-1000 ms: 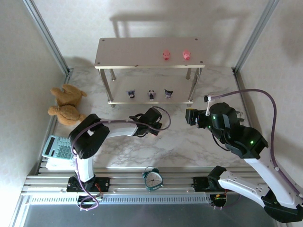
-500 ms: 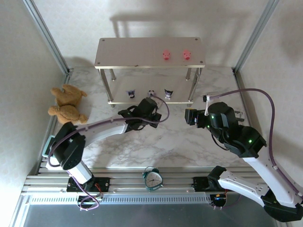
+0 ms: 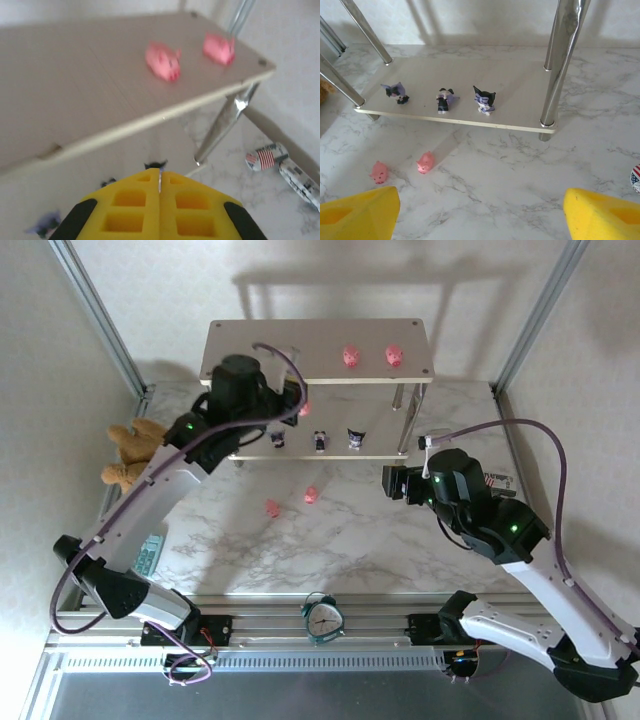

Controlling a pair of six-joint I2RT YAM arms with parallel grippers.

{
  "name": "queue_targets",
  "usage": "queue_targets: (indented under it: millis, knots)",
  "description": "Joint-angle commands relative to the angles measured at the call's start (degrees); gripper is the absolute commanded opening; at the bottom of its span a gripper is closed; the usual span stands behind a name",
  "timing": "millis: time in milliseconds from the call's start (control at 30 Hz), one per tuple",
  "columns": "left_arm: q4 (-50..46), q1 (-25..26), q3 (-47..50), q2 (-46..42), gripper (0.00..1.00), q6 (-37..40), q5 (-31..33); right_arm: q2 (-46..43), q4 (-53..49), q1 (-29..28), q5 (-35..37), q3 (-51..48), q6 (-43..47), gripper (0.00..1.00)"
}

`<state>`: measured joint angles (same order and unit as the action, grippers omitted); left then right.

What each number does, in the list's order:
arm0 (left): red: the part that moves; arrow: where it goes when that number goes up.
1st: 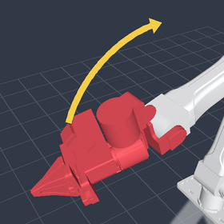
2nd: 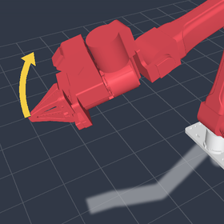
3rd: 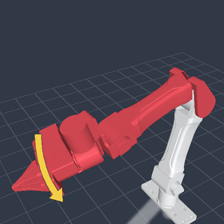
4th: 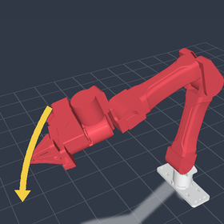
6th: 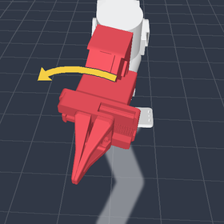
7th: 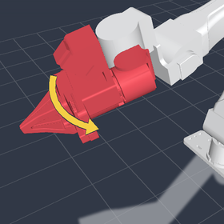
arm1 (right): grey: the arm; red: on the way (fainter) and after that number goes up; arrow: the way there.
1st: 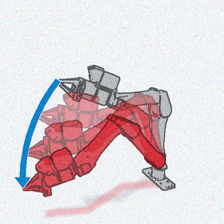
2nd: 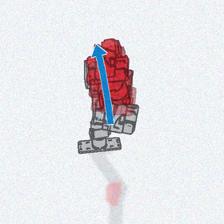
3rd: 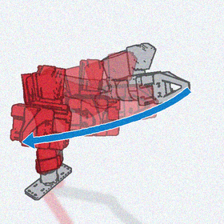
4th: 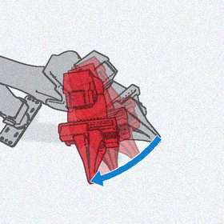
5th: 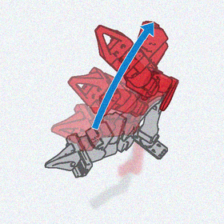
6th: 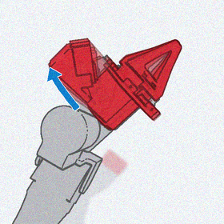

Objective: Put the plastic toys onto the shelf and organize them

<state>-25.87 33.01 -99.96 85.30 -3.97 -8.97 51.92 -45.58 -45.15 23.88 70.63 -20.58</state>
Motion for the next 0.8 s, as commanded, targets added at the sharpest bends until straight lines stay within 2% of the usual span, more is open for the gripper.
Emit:
queue_targets:
  millis: [0,233,400,567,767]
  knots:
    - [-3.8,-2.4,-6.5,3.3,0.06,3.7,-3.9,1.0,2.2,-0.1,-0.8,2.1,0.6,0.85]
    - [-7.0,-8.1,-21.6,14.9,0.07,5.4,-13.6,3.7,3.4,-0.1,-2.2,3.2,1.2,0.85]
    - [-10.1,-10.2,-31.6,22.8,0.06,5.6,-17.4,5.6,4.8,-0.1,-3.2,3.1,1.6,0.85]
    - [-8.9,-11.3,-35.4,26.6,0.07,4.6,-20.8,7.6,5.5,0.0,-3.8,3.7,2.0,0.85]
    - [-7.9,-12.1,-36.7,29.5,0.07,4.0,-21.8,9.0,6.4,0.0,-4.5,3.5,2.3,0.85]
